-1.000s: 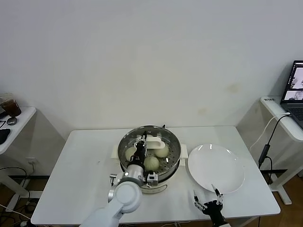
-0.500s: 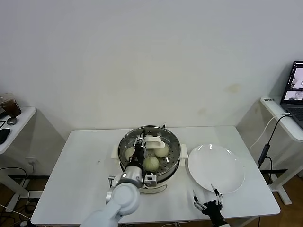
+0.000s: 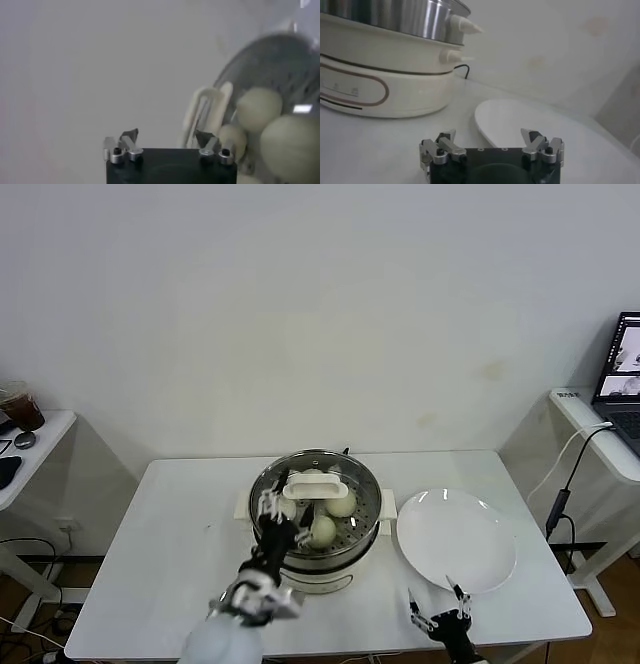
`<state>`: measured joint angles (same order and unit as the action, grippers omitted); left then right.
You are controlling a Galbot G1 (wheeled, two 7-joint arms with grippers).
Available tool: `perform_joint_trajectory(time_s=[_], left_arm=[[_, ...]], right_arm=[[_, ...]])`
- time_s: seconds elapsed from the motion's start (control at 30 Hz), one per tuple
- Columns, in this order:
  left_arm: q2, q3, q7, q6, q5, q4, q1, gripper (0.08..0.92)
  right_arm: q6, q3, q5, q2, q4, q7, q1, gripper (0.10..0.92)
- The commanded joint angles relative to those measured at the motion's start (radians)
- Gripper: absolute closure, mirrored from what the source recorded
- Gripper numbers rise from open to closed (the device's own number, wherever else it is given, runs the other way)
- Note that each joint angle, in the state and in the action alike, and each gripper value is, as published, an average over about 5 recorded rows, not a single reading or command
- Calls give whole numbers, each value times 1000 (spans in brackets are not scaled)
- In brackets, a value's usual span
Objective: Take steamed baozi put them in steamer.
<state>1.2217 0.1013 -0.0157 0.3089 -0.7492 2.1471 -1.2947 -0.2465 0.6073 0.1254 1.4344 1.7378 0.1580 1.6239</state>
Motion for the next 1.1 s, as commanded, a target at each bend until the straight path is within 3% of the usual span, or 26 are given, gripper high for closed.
perform_joint_trajectory(time_s=[0.03, 0.3, 0.6, 1.1], left_arm=[[93, 422, 219, -523, 733, 203, -642, 184], [107, 446, 268, -541, 958, 138, -799, 177], [161, 422, 175, -676, 957, -98, -765, 177], [171, 430, 159, -675, 896, -133, -745, 177]], right_arm=[[14, -8, -34, -25, 23, 7, 11, 203], [67, -29, -151, -74, 119, 56, 77, 203], [82, -58, -213, -103, 171, 30, 163, 203], [71, -53, -236, -97, 185, 20, 184, 203]])
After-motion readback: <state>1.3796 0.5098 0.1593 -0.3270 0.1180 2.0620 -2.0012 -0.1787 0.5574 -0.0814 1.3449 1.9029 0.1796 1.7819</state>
